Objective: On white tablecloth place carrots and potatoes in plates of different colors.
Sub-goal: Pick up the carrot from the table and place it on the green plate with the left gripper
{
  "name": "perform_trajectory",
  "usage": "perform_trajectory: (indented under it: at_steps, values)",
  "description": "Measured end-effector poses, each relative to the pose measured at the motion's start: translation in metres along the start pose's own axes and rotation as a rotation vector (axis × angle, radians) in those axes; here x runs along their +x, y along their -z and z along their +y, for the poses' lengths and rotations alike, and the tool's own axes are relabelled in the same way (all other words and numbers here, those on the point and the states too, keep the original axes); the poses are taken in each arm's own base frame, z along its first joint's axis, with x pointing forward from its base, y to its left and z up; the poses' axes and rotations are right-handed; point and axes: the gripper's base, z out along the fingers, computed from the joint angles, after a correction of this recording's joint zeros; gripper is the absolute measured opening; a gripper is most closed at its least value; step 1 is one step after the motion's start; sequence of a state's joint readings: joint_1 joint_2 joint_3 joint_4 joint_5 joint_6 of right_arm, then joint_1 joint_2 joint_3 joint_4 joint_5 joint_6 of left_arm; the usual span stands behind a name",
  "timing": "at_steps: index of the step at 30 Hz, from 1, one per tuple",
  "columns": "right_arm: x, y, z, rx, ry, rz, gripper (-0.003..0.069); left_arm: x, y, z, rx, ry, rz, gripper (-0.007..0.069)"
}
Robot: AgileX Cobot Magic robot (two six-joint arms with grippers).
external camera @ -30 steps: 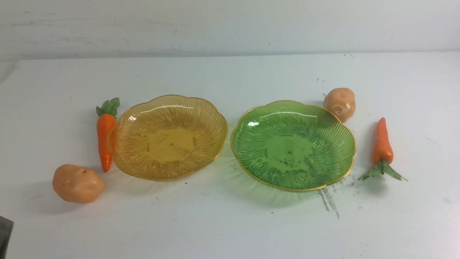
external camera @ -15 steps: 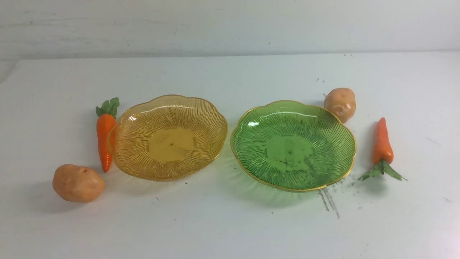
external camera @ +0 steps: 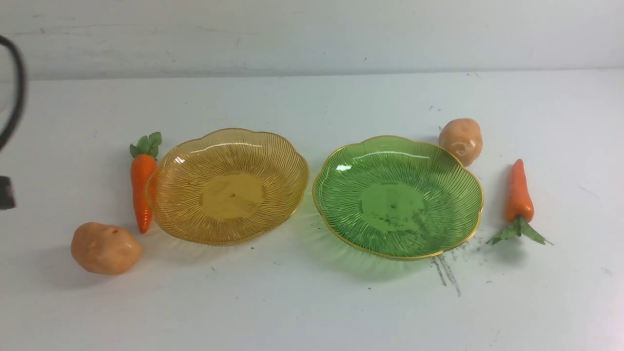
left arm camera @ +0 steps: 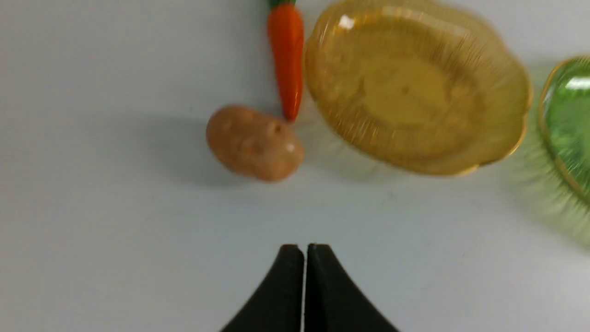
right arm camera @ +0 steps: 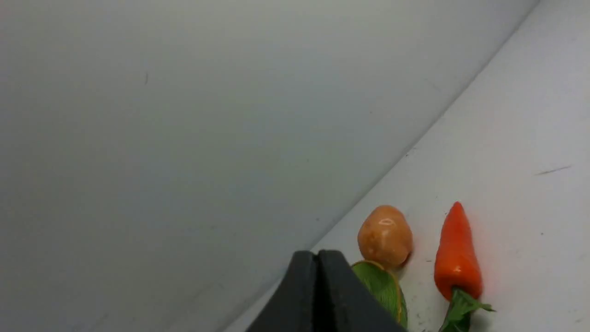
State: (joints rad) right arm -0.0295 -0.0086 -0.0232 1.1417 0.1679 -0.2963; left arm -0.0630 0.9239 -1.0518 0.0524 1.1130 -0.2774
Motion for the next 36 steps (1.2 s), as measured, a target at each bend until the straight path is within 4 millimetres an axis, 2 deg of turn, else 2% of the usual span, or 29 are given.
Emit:
perform_trajectory:
  at_steps: [1, 2, 5, 8, 9, 10, 11, 12, 14, 17, 20, 22, 24, 26, 27, 28, 29, 33, 36]
  values:
    - [-0.01, 0.003, 0.024, -0.081, 0.143, 0.046, -0.001, -0.016, -0.017, -0.005, -0.018, -0.007, 0.068, -0.0003]
    - [-0.012, 0.003, 0.026, -0.088, 0.156, 0.05, -0.001, -0.018, -0.018, -0.005, -0.019, -0.007, 0.073, -0.0003]
    - [-0.034, -0.002, 0.069, -0.157, 0.351, 0.194, -0.001, -0.053, -0.05, -0.017, -0.027, -0.02, 0.159, -0.0003]
    - [-0.044, -0.016, 0.089, -0.134, 0.449, 0.411, -0.001, -0.074, -0.069, -0.026, -0.016, -0.023, 0.219, -0.0003]
    - [-0.044, -0.018, 0.089, -0.124, 0.466, 0.431, -0.001, -0.077, -0.068, -0.027, -0.013, -0.023, 0.217, -0.0003]
    - [-0.047, -0.032, 0.094, -0.055, 0.512, 0.632, -0.001, -0.091, -0.082, -0.034, 0.011, -0.022, 0.247, -0.0003]
    - [-0.048, -0.032, 0.093, -0.047, 0.519, 0.633, -0.001, -0.095, -0.086, -0.036, 0.014, -0.026, 0.249, -0.0003]
    - [-0.049, -0.046, 0.09, 0.041, 0.552, 0.79, -0.001, -0.104, -0.099, -0.04, 0.028, -0.035, 0.267, -0.0003]
    - [-0.051, -0.057, 0.081, 0.147, 0.604, 0.905, -0.001, -0.117, -0.115, -0.046, 0.04, -0.041, 0.276, -0.0003]
    - [-0.05, -0.069, 0.068, 0.259, 0.641, 1.01, -0.001, -0.136, -0.135, -0.046, 0.042, -0.025, 0.272, -0.0003]
    - [-0.048, -0.072, 0.063, 0.295, 0.649, 1.052, -0.001, -0.16, -0.16, -0.034, 0.025, 0.022, 0.259, -0.0003]
    - [-0.048, -0.071, 0.063, 0.297, 0.648, 1.053, -0.001, -0.166, -0.171, -0.029, 0.015, 0.04, 0.262, -0.0003]
    - [-0.049, -0.071, 0.063, 0.296, 0.648, 1.053, -0.001, -0.183, -0.194, -0.015, -0.011, 0.066, 0.246, -0.0003]
    - [-0.048, -0.071, 0.064, 0.293, 0.643, 1.053, -0.001, -0.188, -0.214, -0.012, -0.02, 0.05, 0.255, 0.0]
    - [-0.048, -0.071, 0.064, 0.292, 0.642, 1.053, -0.001, -0.188, -0.216, -0.012, -0.02, 0.046, 0.257, 0.0001]
    - [-0.048, -0.071, 0.064, 0.286, 0.632, 1.053, -0.001, -0.19, -0.231, -0.012, -0.017, 0.018, 0.26, 0.0017]
    - [-0.048, -0.071, 0.064, 0.285, 0.631, 1.053, -0.001, -0.189, -0.235, -0.012, -0.017, 0.013, 0.264, 0.0021]
    - [-0.046, -0.071, 0.066, 0.273, 0.607, 1.057, -0.001, -0.192, -0.277, -0.011, -0.011, -0.006, 0.211, 0.0141]
    - [-0.046, -0.071, 0.066, 0.271, 0.596, 1.065, -0.001, -0.187, -0.307, -0.008, -0.017, -0.009, 0.198, 0.0301]
